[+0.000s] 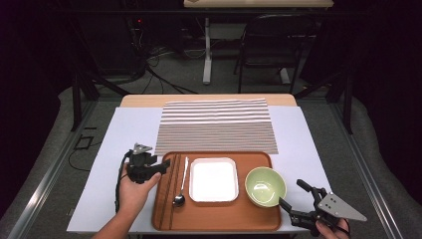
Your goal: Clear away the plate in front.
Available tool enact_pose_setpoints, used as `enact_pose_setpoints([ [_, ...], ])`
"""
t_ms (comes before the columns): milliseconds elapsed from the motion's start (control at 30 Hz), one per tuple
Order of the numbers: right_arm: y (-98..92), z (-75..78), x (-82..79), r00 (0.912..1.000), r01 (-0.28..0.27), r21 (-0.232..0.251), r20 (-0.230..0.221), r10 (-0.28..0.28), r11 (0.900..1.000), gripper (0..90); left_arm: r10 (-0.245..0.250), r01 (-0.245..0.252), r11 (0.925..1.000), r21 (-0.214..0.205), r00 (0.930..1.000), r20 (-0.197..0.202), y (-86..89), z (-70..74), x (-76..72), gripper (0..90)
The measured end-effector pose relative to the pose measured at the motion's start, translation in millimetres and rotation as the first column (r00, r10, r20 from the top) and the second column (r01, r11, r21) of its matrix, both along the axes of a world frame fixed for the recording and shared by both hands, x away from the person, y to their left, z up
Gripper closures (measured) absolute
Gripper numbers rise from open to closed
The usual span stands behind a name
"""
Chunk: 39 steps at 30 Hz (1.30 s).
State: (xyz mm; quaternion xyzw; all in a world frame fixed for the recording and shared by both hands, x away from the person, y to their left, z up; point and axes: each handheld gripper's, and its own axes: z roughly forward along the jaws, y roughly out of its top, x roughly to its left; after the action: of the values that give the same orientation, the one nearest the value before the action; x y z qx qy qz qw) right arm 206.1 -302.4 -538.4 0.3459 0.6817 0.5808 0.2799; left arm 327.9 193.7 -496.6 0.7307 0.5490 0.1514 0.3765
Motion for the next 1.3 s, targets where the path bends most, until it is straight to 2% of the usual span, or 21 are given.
enact_pose_setpoints([
  [133, -0.4, 0.0, 0.1, 1.0000, 0.003, -0.002, 0.000, -0.003, 1.0000, 14.2, -0.001, 0.001, 1.0000, -0.003, 0.9998, -0.018, 15.0, -0.8, -0.7, 45.1],
  [233, -0.1, 0.0, 0.2, 1.0000, 0.003, -0.005, 0.001, -0.003, 1.0000, 14.2, 0.022, -0.022, 0.9994, -0.025, 0.9995, -0.023, 24.7, -4.6, -2.3, 45.4],
  [333, 0.4, 0.0, 0.0, 1.0000, 0.004, -0.005, -0.001, -0.004, 1.0000, 14.2, 0.048, -0.048, 0.9986, -0.022, 0.9987, -0.017, 34.1, -10.8, -4.5, 45.6],
  [433, 0.9, 0.2, -0.3, 1.0000, 0.005, -0.007, 0.001, -0.005, 1.0000, 14.2, 0.081, -0.081, 0.9967, 0.001, 0.9967, -0.003, 41.2, -17.4, -7.8, 45.8],
  [600, 1.6, 0.3, -0.6, 1.0000, 0.005, -0.007, -0.001, -0.005, 1.0000, 14.2, 0.108, -0.108, 0.9928, 0.052, 0.9941, 0.003, 48.6, -26.1, -11.9, 45.8],
  [667, 1.8, 0.2, -0.5, 1.0000, 0.004, -0.010, 0.001, -0.004, 0.9999, 14.2, 0.109, -0.108, 0.9921, 0.064, 0.9940, -0.008, 51.3, -28.4, -12.8, 45.8],
  [767, 1.7, 0.0, -0.5, 1.0000, 0.005, -0.008, -0.001, -0.005, 1.0000, 14.2, 0.106, -0.104, 0.9901, 0.094, 0.9943, -0.013, 51.9, -30.7, -13.7, 45.7],
  [867, 1.3, 0.1, -0.3, 1.0000, 0.006, -0.006, 0.000, -0.006, 1.0000, 14.2, 0.105, -0.105, 0.9890, 0.105, 0.9945, 0.001, 50.6, -31.9, -14.7, 45.5],
  [1000, 0.8, 0.0, 0.1, 0.9999, 0.010, -0.006, 0.003, -0.010, 0.9999, 14.2, 0.097, -0.096, 0.9911, 0.092, 0.9952, -0.014, 49.7, -33.8, -14.4, 45.2],
  [1100, 0.7, 0.2, -0.3, 1.0000, 0.007, -0.007, 0.002, -0.007, 0.9999, 14.2, 0.102, -0.101, 0.9902, 0.097, 0.9947, -0.010, 49.2, -35.5, -15.8, 45.3],
  [1200, 0.8, 0.2, -0.2, 1.0000, 0.005, -0.006, 0.003, -0.005, 1.0000, 14.2, 0.107, -0.105, 0.9916, 0.076, 0.9942, -0.016, 48.7, -37.8, -17.8, 45.4],
  [1300, 1.1, 0.5, -1.0, 1.0000, 0.002, -0.005, 0.001, -0.002, 1.0000, 14.1, 0.101, -0.099, 0.9920, 0.078, 0.9947, -0.019, 47.2, -38.5, -18.7, 45.4],
])
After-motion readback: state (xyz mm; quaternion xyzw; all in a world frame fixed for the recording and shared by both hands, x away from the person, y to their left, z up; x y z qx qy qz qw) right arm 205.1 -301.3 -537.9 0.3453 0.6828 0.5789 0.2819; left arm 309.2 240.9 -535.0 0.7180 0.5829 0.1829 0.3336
